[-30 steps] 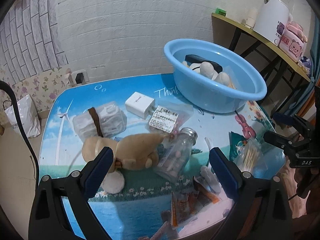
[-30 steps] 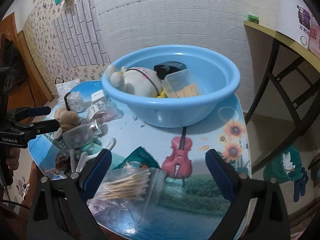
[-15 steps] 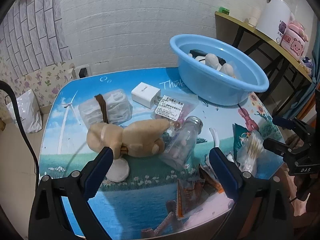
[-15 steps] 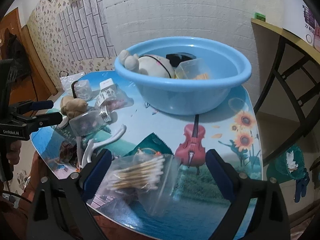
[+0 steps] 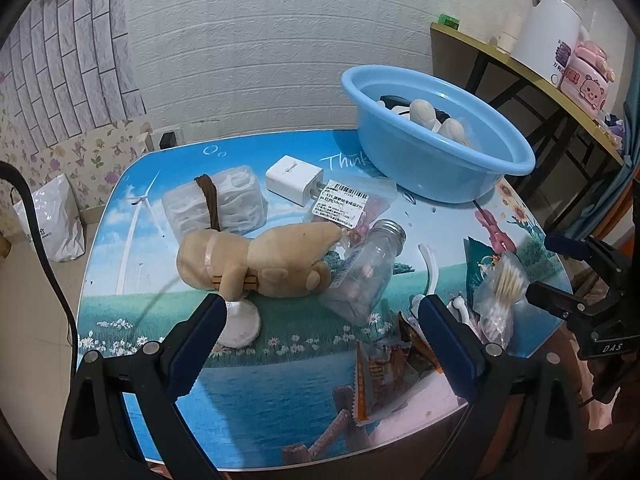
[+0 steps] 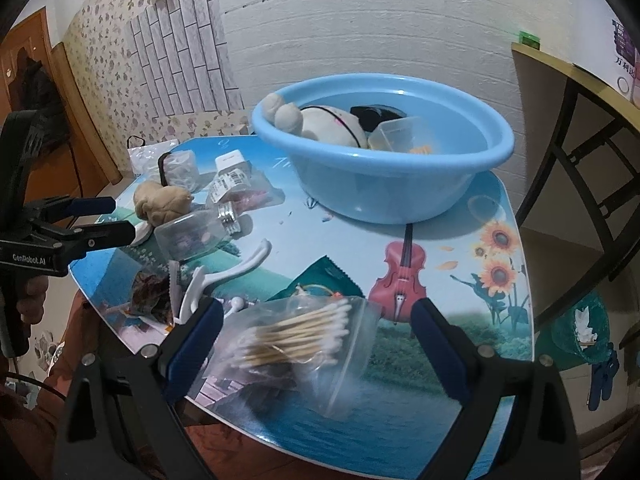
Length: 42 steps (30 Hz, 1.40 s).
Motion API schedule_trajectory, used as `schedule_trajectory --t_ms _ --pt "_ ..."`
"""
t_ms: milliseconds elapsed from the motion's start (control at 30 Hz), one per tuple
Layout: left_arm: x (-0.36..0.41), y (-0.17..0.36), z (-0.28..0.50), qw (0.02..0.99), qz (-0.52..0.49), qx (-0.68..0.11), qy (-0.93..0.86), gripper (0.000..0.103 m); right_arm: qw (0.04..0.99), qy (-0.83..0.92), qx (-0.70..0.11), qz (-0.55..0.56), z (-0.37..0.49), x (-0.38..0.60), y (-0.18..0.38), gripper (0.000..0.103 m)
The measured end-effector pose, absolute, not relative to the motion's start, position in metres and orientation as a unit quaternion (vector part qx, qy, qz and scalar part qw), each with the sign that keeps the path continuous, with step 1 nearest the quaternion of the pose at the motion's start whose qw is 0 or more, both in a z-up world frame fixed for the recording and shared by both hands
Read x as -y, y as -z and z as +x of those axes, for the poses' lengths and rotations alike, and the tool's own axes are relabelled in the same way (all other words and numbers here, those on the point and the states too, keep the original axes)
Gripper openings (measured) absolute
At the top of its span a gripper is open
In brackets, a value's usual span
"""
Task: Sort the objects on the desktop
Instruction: 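Lift the cotton swab bag off the table with the right tool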
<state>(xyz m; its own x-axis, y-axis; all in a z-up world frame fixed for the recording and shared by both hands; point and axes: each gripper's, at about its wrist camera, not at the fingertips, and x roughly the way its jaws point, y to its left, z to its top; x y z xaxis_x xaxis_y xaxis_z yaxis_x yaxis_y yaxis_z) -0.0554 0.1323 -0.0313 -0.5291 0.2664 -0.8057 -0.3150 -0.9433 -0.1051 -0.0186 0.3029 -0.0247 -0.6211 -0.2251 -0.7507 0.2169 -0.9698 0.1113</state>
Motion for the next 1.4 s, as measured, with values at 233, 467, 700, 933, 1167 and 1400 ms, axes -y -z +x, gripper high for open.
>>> schedule_trajectory --t_ms 233,467,700,933,1167,1400 --pt "-0.129 0.037 -0.050 0.164 -0.462 -0.025 -0.872 0.097 0.130 0.896 0.000 0.425 -0.015 -0.298 0.031 0.097" --pt "-0.127 0.041 -0.050 0.161 -0.466 -0.024 -0.870 0.097 0.135 0.891 -0.007 0.434 -0.017 -0.293 0.037 0.097" --pt "-0.126 0.043 -0.053 0.160 -0.470 -0.024 -0.868 0.097 0.138 0.884 -0.018 0.447 -0.018 -0.286 0.046 0.097" --pt "-0.128 0.044 -0.053 0.160 -0.472 -0.024 -0.867 0.097 0.136 0.880 -0.022 0.455 -0.021 -0.284 0.053 0.097" --pt "-0.128 0.048 -0.053 0.159 -0.476 -0.024 -0.865 0.097 0.131 0.880 -0.018 0.457 -0.022 -0.287 0.056 0.097" --pt "-0.128 0.051 -0.054 0.156 -0.480 -0.021 -0.863 0.097 0.122 0.881 -0.017 0.456 -0.023 -0.291 0.057 0.097"
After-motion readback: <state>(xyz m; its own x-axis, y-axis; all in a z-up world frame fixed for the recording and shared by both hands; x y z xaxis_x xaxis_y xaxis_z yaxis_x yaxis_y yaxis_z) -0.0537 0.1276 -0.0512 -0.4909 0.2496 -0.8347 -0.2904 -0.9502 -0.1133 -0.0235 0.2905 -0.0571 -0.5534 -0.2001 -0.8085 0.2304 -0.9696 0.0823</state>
